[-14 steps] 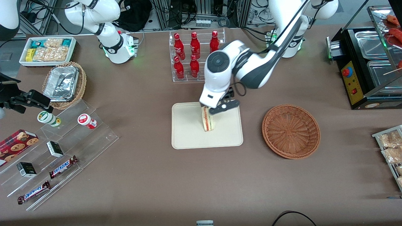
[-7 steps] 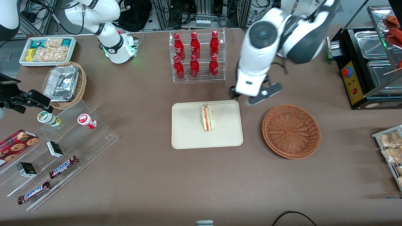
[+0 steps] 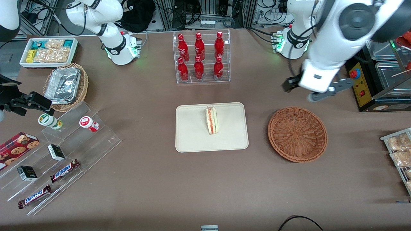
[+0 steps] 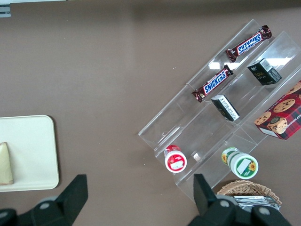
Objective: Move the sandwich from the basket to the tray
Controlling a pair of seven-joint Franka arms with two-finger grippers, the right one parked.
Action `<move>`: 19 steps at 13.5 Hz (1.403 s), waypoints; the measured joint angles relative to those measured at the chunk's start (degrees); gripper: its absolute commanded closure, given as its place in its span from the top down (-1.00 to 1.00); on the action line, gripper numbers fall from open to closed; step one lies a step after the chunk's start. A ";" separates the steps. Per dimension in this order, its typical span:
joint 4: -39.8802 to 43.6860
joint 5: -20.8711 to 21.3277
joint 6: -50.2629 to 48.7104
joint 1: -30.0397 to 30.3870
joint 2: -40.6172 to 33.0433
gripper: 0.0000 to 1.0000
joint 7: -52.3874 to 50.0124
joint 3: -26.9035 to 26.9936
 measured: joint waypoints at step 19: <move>-0.22 -1.79 -3.31 14.91 -0.89 0.99 26.75 -0.31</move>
